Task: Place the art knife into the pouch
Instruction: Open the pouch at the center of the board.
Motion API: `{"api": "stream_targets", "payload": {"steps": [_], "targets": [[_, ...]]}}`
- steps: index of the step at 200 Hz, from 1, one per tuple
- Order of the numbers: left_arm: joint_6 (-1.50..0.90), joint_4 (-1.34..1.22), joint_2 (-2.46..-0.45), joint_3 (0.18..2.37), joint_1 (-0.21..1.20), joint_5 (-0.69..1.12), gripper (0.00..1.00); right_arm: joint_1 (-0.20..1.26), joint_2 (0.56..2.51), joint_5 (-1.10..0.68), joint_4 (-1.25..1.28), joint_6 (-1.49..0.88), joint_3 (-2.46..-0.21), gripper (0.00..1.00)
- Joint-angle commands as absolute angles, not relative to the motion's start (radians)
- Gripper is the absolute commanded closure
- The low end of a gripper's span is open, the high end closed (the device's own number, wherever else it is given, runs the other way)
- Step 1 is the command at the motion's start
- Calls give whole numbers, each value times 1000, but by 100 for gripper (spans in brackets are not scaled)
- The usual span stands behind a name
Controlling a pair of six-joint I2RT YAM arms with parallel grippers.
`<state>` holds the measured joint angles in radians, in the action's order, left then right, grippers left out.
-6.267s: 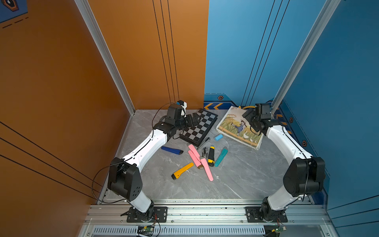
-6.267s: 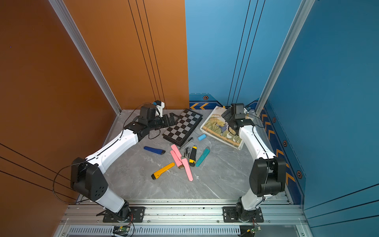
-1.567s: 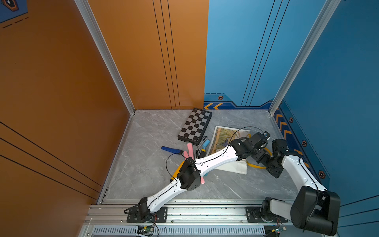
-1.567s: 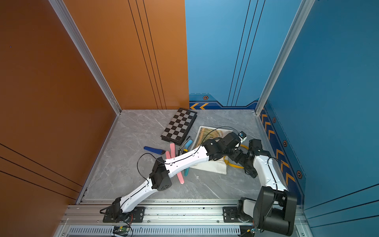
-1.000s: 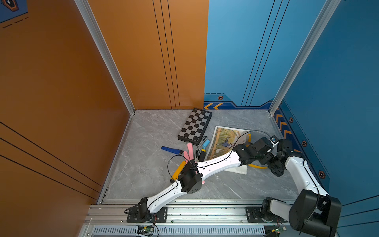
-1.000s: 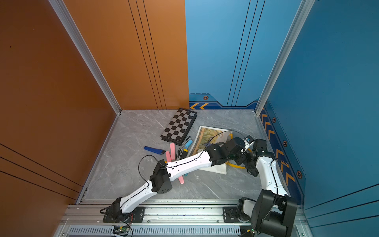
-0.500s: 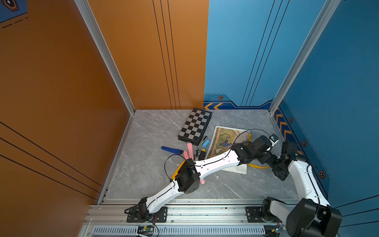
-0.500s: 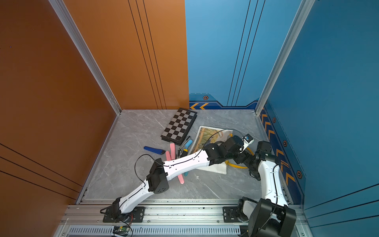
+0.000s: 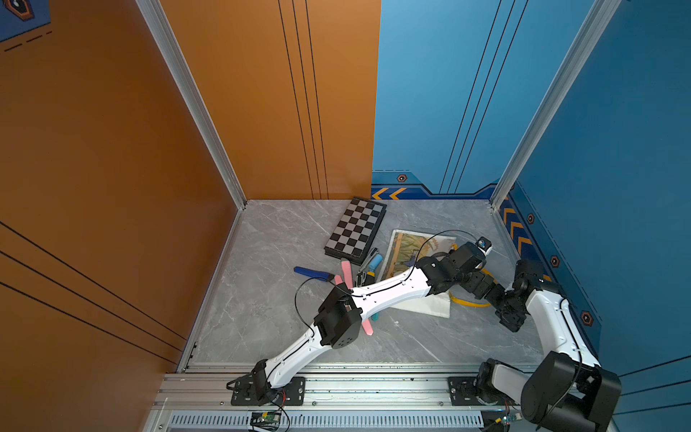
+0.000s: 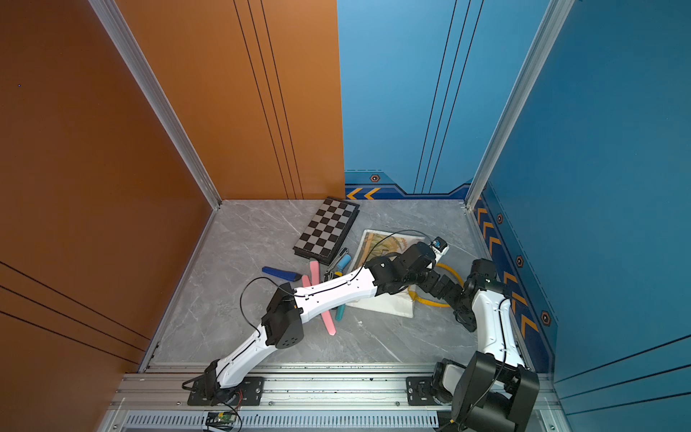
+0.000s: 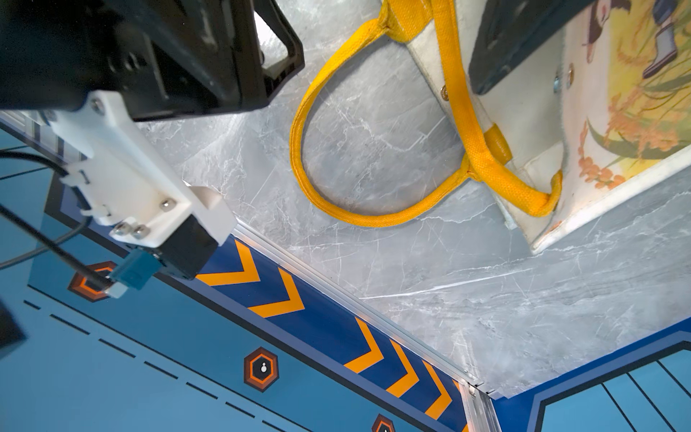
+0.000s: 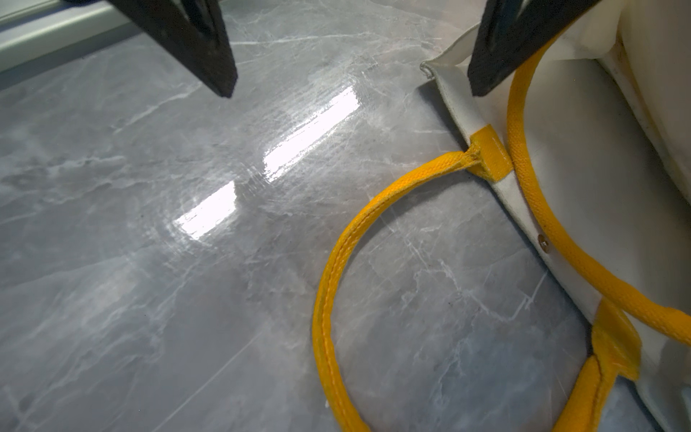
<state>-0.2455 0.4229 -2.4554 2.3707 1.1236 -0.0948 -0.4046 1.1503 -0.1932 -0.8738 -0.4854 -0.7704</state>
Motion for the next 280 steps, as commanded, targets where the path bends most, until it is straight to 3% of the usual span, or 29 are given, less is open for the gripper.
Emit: {"api": "stream_targets", "payload": {"steps": [1,29,88,205,217,230,264,270,275,280], "targets": [[-208,866,-2553,2306,864,-437,2,-534,1122,-17,-863,-617,-789,0],[-248,867,-2551,2305,847,-425,2,-543,1153,-15,-862,-615,-789,0],[-218,863,-2501,2446,853,-129,2,-549,1236,-45,-804,-618,-753,0],[-190,866,-2543,2444,879,-142,1,-552,1159,-118,-797,-634,-767,0],[-182,866,-2556,2447,883,-146,12,-552,1147,-138,-792,-635,-771,2],[-182,866,-2566,2447,885,-151,36,-552,1134,-151,-790,-638,-777,3],[-180,865,-2584,2449,874,-90,72,-552,1111,-181,-784,-640,-782,4],[-179,865,-2584,2449,871,-81,84,-552,1109,-189,-782,-642,-781,4],[-181,865,-2582,2449,871,-81,100,-552,1108,-197,-779,-642,-781,4],[-185,866,-2579,2448,870,-84,100,-552,1106,-207,-774,-642,-782,4]]}}
